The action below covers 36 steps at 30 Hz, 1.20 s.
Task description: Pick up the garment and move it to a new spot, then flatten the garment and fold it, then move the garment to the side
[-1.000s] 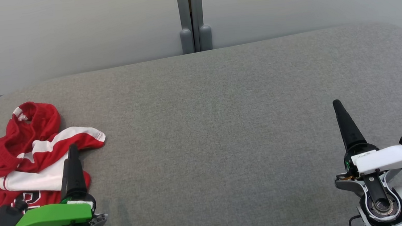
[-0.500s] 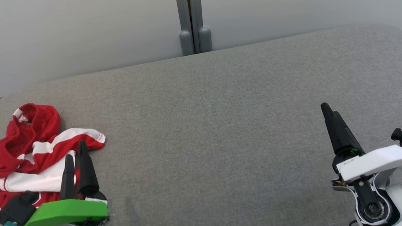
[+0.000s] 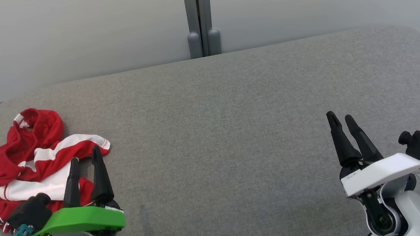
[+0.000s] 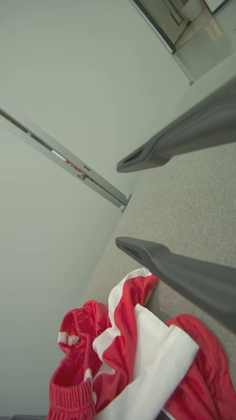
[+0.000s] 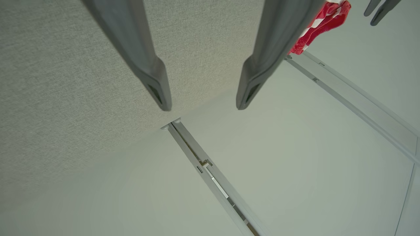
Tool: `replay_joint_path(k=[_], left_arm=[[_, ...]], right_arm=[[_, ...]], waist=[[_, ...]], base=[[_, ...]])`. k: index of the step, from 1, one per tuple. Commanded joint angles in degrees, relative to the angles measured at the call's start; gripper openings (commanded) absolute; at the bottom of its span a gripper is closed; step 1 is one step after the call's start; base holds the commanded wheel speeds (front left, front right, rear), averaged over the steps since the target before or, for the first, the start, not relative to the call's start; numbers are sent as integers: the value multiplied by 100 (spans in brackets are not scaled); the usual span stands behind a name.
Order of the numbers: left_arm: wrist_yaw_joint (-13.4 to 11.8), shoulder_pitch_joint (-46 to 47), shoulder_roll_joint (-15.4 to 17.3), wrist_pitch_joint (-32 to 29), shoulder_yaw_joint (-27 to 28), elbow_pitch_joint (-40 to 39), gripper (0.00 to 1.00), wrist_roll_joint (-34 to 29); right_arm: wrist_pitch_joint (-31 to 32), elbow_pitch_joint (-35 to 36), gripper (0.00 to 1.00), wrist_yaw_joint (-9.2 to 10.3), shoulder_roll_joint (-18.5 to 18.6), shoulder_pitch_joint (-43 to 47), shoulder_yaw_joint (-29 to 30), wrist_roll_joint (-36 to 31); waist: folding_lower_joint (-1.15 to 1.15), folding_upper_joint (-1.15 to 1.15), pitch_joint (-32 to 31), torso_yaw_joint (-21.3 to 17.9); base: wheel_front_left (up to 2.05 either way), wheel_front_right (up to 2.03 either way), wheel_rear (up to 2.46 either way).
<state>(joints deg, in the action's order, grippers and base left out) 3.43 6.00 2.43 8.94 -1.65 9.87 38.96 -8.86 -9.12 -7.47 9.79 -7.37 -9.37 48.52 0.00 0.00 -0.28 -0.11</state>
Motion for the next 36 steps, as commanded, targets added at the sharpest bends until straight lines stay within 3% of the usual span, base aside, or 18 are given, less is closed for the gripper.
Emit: replay_joint_path(k=[1, 18, 36], left_arm=[[-45, 146, 44, 55, -9, -22, 100, -160], [-240, 232, 53, 280, -161, 231, 100, -1537], [-342, 266, 60, 485, -260, 277, 100, -2445]], right_arm=[[-58, 1, 100, -3, 48, -114, -39, -205], [-287, -231, 100, -2, 71, -202, -217, -1620], [-494, -122, 100, -3, 100, -213, -357, -2371]], waist=[[0, 0, -4, 2], [0, 0, -38, 10], [0, 0, -51, 35]], base=[[0, 0, 0], [0, 0, 0], [0, 0, 0]])
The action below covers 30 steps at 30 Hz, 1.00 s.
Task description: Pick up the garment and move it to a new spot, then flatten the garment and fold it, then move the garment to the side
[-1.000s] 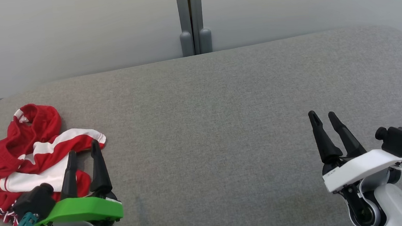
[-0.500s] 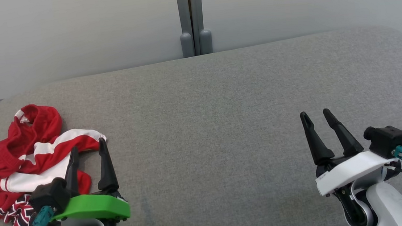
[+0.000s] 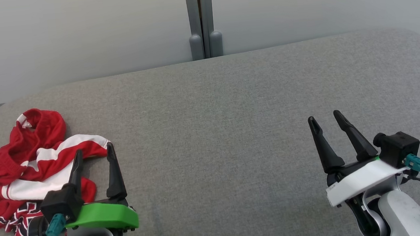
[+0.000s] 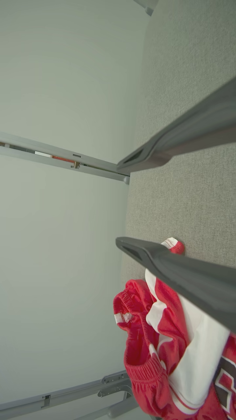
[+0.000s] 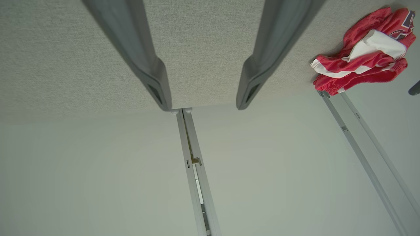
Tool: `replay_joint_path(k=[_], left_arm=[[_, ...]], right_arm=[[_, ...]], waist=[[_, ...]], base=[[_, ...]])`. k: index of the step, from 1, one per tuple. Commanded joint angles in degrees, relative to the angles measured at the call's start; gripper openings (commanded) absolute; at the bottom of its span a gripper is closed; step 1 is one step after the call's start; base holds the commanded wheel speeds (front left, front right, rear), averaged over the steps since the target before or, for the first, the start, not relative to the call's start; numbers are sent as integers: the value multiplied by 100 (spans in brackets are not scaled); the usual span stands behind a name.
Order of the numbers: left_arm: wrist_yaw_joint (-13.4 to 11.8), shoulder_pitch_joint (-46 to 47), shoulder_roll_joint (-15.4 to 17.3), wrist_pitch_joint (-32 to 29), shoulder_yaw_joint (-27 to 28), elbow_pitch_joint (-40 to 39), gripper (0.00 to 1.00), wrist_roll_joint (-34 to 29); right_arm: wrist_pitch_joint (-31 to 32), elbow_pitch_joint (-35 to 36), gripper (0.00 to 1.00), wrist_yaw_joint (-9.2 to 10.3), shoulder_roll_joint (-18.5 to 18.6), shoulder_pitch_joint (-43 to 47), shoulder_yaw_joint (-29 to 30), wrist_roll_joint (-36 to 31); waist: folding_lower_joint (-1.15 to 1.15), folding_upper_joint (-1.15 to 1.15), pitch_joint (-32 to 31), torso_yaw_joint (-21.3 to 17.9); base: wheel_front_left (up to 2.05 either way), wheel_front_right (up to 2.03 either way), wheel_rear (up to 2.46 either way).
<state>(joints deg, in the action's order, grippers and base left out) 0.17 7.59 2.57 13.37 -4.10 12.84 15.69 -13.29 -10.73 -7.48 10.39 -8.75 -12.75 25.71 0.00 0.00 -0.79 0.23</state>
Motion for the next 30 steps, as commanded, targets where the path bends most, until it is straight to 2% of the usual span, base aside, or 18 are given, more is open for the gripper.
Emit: replay_joint_path(k=[1, 15, 30], left_arm=[[-19, 106, 47, 47, -18, -21, 100, -147], [-80, 97, 51, 198, -93, -37, 100, -612], [-58, 85, 50, 187, -101, 13, 100, -501]], right_arm=[[-66, 38, 100, -2, 34, -74, -10, -114], [-201, 76, 100, -2, 13, -73, -30, -486], [-194, 80, 100, -2, 16, -53, -10, -363]], waist=[[0, 0, -1, 2], [0, 0, -29, 12], [0, 0, -53, 8]], base=[[0, 0, 0], [0, 0, 0], [0, 0, 0]])
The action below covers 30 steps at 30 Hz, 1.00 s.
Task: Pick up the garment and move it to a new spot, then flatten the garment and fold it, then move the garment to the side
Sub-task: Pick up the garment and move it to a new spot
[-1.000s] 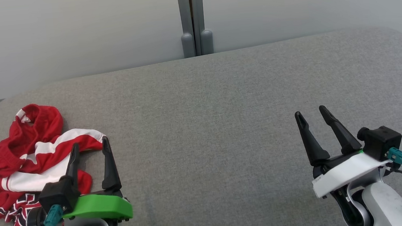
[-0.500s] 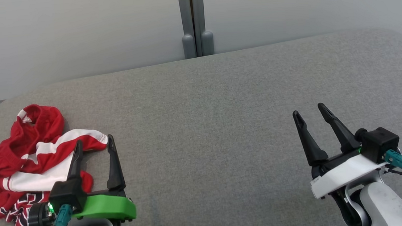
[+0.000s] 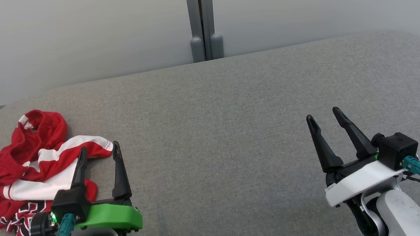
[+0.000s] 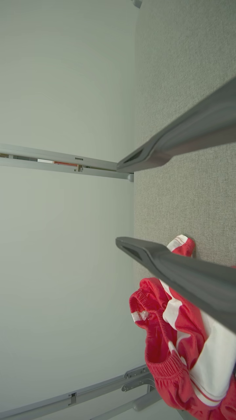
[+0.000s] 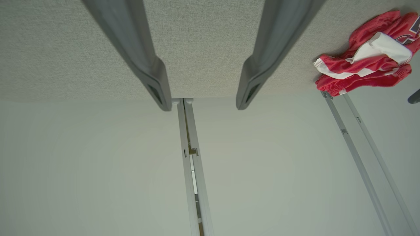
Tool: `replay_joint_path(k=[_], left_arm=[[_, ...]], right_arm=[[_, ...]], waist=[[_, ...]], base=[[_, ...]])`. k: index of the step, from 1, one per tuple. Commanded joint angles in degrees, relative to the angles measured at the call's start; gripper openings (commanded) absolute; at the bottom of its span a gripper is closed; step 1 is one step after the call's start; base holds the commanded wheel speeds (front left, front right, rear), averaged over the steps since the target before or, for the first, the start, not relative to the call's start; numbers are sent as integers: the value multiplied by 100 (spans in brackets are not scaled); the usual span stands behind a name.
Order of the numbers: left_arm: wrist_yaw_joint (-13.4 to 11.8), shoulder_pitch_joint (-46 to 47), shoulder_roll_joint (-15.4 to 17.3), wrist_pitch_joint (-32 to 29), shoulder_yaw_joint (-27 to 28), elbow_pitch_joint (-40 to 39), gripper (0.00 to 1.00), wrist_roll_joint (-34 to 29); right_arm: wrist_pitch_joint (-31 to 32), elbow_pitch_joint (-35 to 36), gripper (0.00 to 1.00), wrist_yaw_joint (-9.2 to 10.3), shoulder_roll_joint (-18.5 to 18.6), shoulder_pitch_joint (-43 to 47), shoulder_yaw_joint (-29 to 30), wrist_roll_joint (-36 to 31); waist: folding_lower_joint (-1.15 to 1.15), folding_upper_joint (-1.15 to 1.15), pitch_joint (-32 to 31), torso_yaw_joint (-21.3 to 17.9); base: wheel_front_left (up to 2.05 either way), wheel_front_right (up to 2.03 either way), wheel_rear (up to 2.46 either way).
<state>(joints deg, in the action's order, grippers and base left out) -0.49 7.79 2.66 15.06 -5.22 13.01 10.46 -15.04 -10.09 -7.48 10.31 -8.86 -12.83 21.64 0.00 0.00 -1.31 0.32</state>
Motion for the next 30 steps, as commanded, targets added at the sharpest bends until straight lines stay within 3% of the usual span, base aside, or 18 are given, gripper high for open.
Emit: replay_joint_path(k=[1, 20, 30], left_arm=[[-2, 67, 40, 18, 14, 2, 100, 26], [-49, 76, 40, 18, -46, 92, 100, 133], [-49, 123, 39, 11, 7, 109, 100, 98]], right_arm=[[-19, 12, 100, -2, 26, -46, -6, 45], [-19, 4, 100, -1, 50, -20, 9, 48], [-18, 33, 100, -2, 16, 50, 19, 53]], waist=[[0, 0, -1, -2], [0, 0, 17, 59], [0, 0, 68, 485]], base=[[0, 0, 0], [0, 0, 0], [0, 0, 0]])
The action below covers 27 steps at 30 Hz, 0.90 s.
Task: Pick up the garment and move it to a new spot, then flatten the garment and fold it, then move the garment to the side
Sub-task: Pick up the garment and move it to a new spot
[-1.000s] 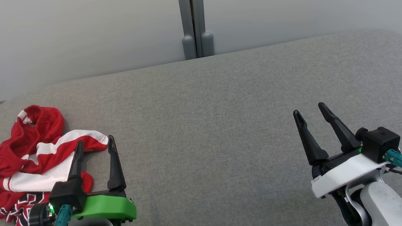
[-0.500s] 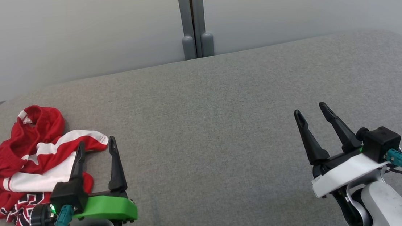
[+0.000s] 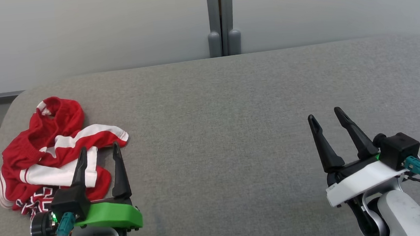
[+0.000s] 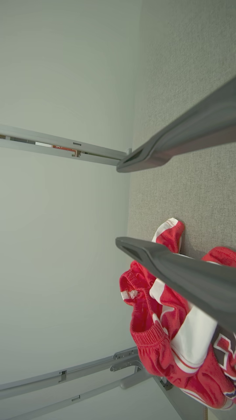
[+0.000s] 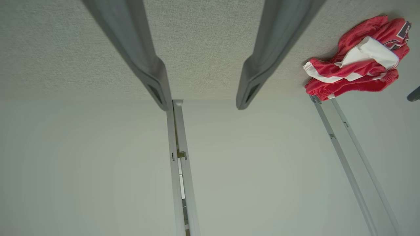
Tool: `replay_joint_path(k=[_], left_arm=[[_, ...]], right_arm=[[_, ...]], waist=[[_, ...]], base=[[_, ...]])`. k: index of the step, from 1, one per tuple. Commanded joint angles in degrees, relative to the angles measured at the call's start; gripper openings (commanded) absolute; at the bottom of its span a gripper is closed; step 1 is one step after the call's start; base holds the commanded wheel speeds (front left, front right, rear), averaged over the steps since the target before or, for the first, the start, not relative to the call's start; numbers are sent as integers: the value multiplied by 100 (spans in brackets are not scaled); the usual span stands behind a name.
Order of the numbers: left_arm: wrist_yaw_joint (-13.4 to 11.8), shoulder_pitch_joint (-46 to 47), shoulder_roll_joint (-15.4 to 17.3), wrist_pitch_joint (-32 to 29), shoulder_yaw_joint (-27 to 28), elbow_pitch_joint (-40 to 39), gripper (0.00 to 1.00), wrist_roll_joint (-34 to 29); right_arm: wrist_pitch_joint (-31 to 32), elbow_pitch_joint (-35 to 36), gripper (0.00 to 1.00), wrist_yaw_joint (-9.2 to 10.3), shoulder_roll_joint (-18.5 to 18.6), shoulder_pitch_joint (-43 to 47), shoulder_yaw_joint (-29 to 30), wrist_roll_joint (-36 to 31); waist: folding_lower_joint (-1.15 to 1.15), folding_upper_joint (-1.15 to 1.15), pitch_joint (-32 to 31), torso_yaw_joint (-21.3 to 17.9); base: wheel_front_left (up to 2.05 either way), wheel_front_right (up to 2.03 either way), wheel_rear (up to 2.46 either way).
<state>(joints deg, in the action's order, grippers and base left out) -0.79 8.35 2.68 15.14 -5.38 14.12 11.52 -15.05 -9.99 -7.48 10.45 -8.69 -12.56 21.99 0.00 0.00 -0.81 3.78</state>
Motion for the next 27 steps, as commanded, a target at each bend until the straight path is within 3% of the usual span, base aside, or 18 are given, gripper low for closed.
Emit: replay_joint_path(k=[1, 18, 27], left_arm=[[-30, 69, 39, 2, 25, 2, 100, -10], [1, 52, 36, 1, 142, 129, 100, 21], [30, 64, 35, 1, 230, 200, 100, 73]], right_arm=[[-18, 26, 100, -1, -3, 43, -10, 17], [-18, 85, 100, -1, -15, 28, -131, 63], [-18, 72, 100, -1, -35, -66, -269, 68]], waist=[[0, 0, 22, 220], [0, 0, 170, 1842], [0, 0, 202, 2331]], base=[[0, 0, 0], [0, 0, 0], [0, 0, 0]])
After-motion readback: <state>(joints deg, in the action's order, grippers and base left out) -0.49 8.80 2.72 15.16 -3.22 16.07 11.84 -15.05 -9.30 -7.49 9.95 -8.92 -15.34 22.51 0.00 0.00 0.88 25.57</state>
